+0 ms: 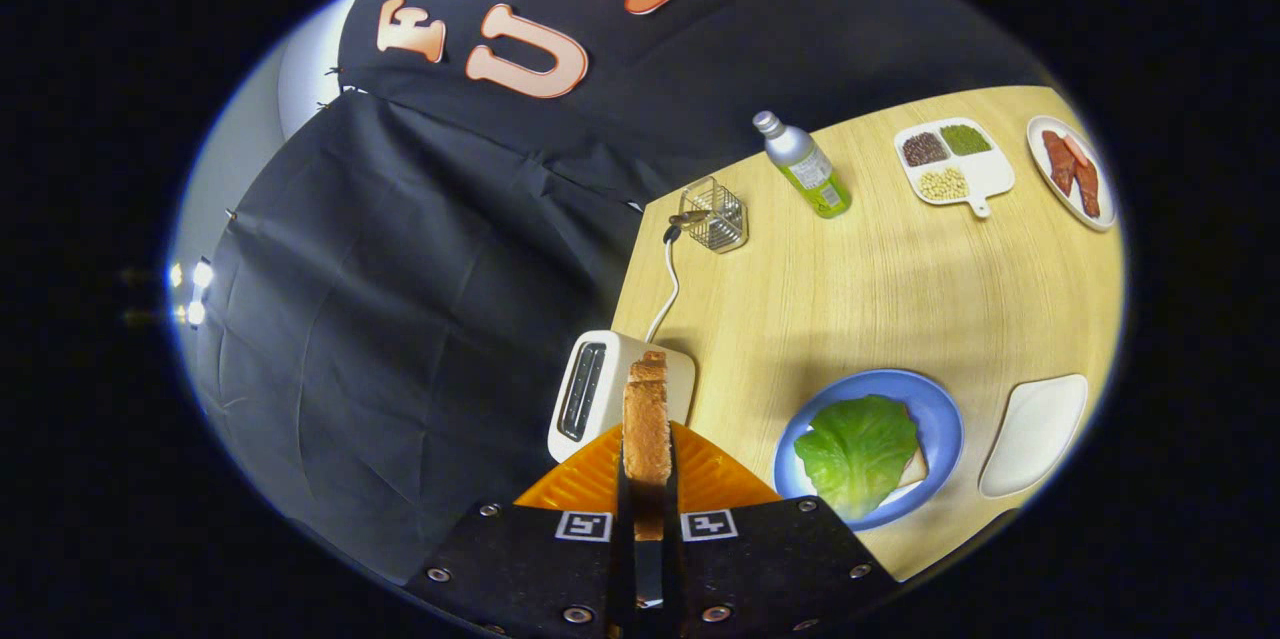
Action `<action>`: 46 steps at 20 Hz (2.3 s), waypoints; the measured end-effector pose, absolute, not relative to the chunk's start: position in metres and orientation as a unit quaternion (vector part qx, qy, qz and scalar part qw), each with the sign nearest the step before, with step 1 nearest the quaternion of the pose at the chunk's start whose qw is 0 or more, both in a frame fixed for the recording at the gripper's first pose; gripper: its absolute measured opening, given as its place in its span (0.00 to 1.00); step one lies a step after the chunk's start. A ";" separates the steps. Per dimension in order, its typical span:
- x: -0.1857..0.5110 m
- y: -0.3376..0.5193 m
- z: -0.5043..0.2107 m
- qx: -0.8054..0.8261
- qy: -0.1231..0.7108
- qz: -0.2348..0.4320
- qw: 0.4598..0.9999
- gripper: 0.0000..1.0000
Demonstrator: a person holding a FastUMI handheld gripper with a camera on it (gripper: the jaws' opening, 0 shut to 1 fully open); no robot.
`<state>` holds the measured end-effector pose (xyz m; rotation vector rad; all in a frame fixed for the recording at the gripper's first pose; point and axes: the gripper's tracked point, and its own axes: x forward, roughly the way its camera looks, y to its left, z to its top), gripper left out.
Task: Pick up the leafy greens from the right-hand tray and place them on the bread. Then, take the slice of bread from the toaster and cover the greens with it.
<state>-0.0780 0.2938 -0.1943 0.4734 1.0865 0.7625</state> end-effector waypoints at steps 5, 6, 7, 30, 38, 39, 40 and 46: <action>-0.083 0.273 -0.233 0.241 0.520 0.334 0.748 0.11; -0.083 0.269 -0.241 0.246 0.523 0.331 0.746 0.11; -0.083 0.265 -0.248 0.249 0.526 0.326 0.745 0.11; -0.082 0.204 -0.369 0.188 0.582 0.221 0.760 0.28; -0.054 0.186 -0.310 0.162 0.491 0.221 0.827 0.76; -0.050 0.182 -0.294 0.156 0.475 0.222 0.837 0.83; -0.045 0.179 -0.277 0.149 0.457 0.223 0.848 0.86; -0.025 0.162 -0.164 0.101 0.340 0.234 0.905 0.97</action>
